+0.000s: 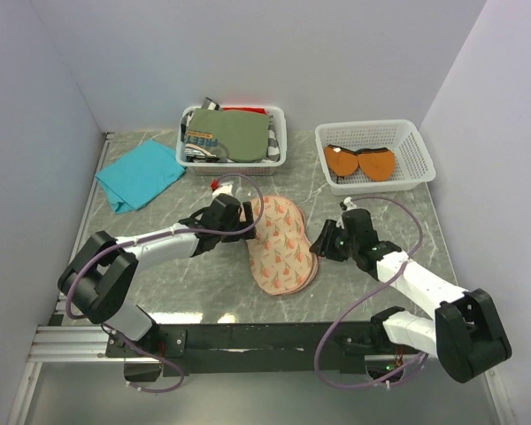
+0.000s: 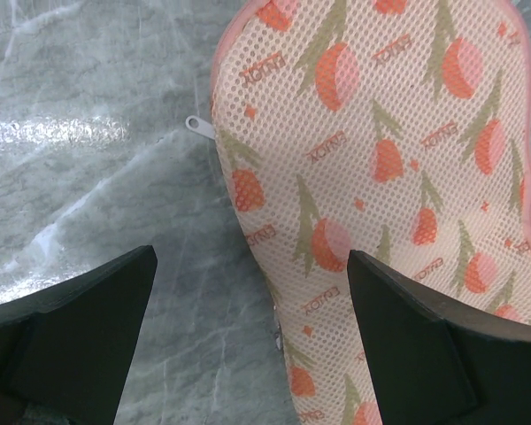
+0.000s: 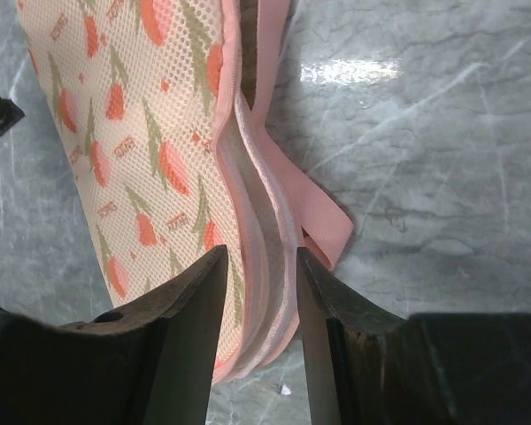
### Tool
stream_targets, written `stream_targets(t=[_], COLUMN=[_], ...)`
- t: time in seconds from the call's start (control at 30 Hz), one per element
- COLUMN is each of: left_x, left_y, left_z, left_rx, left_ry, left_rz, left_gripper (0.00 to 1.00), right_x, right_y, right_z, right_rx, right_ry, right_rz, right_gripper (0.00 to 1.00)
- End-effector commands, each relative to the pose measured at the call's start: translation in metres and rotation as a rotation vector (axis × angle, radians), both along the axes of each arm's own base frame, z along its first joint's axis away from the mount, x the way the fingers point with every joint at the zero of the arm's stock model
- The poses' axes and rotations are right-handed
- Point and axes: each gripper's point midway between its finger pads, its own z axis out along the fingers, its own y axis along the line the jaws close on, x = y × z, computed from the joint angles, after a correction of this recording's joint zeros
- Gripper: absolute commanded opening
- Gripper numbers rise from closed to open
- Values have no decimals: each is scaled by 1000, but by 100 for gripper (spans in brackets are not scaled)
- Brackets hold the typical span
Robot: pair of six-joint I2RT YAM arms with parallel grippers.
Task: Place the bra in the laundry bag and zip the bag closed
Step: Open the laundry bag at the center of the board.
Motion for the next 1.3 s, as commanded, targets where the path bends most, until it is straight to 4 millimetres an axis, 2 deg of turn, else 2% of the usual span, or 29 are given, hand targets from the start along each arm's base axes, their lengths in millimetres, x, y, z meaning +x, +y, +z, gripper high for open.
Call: stream_targets(t=[0.0, 0.33, 0.43, 0.47, 0.53, 0.57, 0.77, 0.87, 0.9, 0.97, 1.0, 1.07, 1.1, 1.13, 1.17, 1.2, 1.27], left_x=[12, 5, 3, 4, 4, 5, 3, 0, 0, -2, -5, -9, -12, -15, -20, -23, -33], left_y=[-13, -4, 0, 2, 5, 7, 21, 35, 39, 50, 55, 70, 77, 83, 91, 96, 112], left_z=[20, 21, 24, 26, 30, 32, 45, 57, 70, 88, 90, 108, 112, 117, 129, 134, 147], left_rx=[-64, -66, -63, -59, -56, -51, -38, -37, -55, -78, -72, -89, -85, -94, -117, -128, -153], left_ry=[-52, -57, -63, -71, -80, -87, -118, -144, -173, -223, -224, -270, -274, -283, -317, -329, -367], left_rz=[1, 25, 34, 41, 46, 58, 106, 163, 181, 227, 240, 300, 317, 339, 364, 381, 420], left_gripper=[96, 96, 96, 96, 96, 96, 96, 96, 96, 96, 96, 96, 96, 96, 96, 96, 96], right_x=[13, 15, 15, 15, 15, 14, 8, 0, 0, -12, -9, -14, -17, -20, -20, -24, -22], right_y=[12, 22, 24, 24, 27, 28, 47, 68, 78, 99, 108, 125, 139, 147, 154, 169, 187], right_z=[15, 10, 13, 14, 18, 20, 45, 64, 77, 84, 98, 101, 112, 113, 104, 112, 108], right_rx=[20, 13, 20, 20, 26, 31, 84, 103, 112, 107, 113, 126, 144, 146, 133, 141, 134], right_ry=[-44, -25, -33, -31, -44, -49, -94, -123, -151, -150, -179, -171, -183, -179, -149, -161, -143], right_rz=[67, 152, 168, 171, 186, 193, 280, 360, 390, 457, 464, 510, 543, 562, 578, 609, 634], right_gripper=[44, 37, 28, 18, 9, 1, 0, 0, 0, 0, 1, 2, 3, 3, 3, 3, 4])
